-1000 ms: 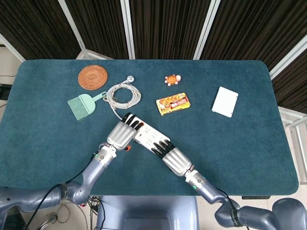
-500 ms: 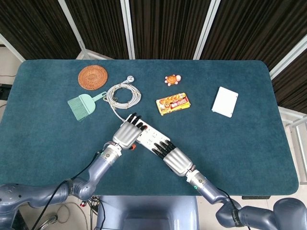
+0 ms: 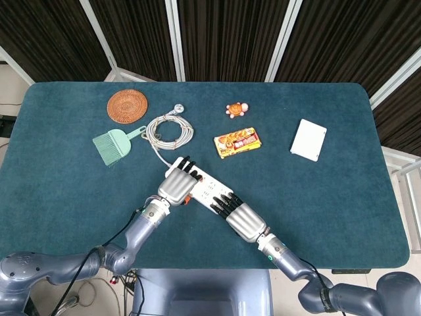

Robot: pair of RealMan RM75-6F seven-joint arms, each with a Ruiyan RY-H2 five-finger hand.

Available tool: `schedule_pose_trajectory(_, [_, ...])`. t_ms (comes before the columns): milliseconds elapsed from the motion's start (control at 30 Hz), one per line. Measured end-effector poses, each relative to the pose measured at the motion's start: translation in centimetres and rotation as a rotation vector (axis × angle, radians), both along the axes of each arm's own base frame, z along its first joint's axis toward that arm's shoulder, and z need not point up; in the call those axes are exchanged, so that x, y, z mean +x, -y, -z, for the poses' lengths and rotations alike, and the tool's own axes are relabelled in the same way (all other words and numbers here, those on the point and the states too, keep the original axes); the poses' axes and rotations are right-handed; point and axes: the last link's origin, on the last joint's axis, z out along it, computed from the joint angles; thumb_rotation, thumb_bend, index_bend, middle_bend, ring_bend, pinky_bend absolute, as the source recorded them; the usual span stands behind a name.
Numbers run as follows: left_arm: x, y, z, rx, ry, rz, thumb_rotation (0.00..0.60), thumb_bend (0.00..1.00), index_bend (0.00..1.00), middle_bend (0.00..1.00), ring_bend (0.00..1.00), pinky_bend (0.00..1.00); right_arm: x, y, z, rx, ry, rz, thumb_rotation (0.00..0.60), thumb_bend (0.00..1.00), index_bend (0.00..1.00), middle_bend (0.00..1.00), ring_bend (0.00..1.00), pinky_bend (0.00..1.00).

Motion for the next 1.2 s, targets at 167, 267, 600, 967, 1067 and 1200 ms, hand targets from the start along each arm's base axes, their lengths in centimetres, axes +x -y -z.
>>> schedule_pose_trajectory(167, [0.2, -0.1, -0.1, 0.016, 0.023, 0.017, 0.600, 0.38, 0.51, 0.50, 0.17, 0.11, -0.1, 0.0, 0.0, 0.002, -0.001, 0.003, 0.600, 0.84, 0.07, 0.08, 0.10, 0.14])
schedule_pose_trajectory(267, [0.1, -0.1, -0.1, 0.024, 0.023, 0.024, 0.600, 0.38, 0.53, 0.52, 0.19, 0.12, -0.2, 0.0, 0.1, 0.004, -0.003, 0.003, 0.600, 0.84, 0.07, 0.08, 0.10, 0.14])
schedule_pose_trajectory(600, [0.0, 0.1, -0.2, 0.031, 0.036, 0.040, 0.600, 0.40, 0.54, 0.54, 0.19, 0.12, -0.3, -0.2, 0.3, 0.012, -0.011, -0.002, 0.600, 0.84, 0.08, 0.08, 0.10, 0.14])
schedule_pose_trajectory(967, [0.5, 0.2, -1.6, 0.047, 0.059, 0.068, 0.600, 0.41, 0.55, 0.56, 0.20, 0.13, 0.0, -1.0, 1.1, 0.035, -0.013, -0.013, 0.600, 0.84, 0.08, 0.08, 0.10, 0.14])
schedule_pose_trajectory(1067, [0.5, 0.1, -1.9, 0.053, 0.059, 0.070, 0.600, 0.41, 0.55, 0.56, 0.20, 0.13, 0.0, -1.1, 1.2, 0.039, -0.013, -0.016, 0.600, 0.84, 0.08, 0.08, 0.10, 0.14])
schedule_pose_trajectory(1200, [0.8, 0.1, -2.3, 0.056, 0.078, 0.072, 0.600, 0.41, 0.55, 0.55, 0.20, 0.13, -0.1, -1.3, 1.2, 0.038, -0.017, -0.017, 0.600, 0.84, 0.08, 0.08, 0.10, 0.14])
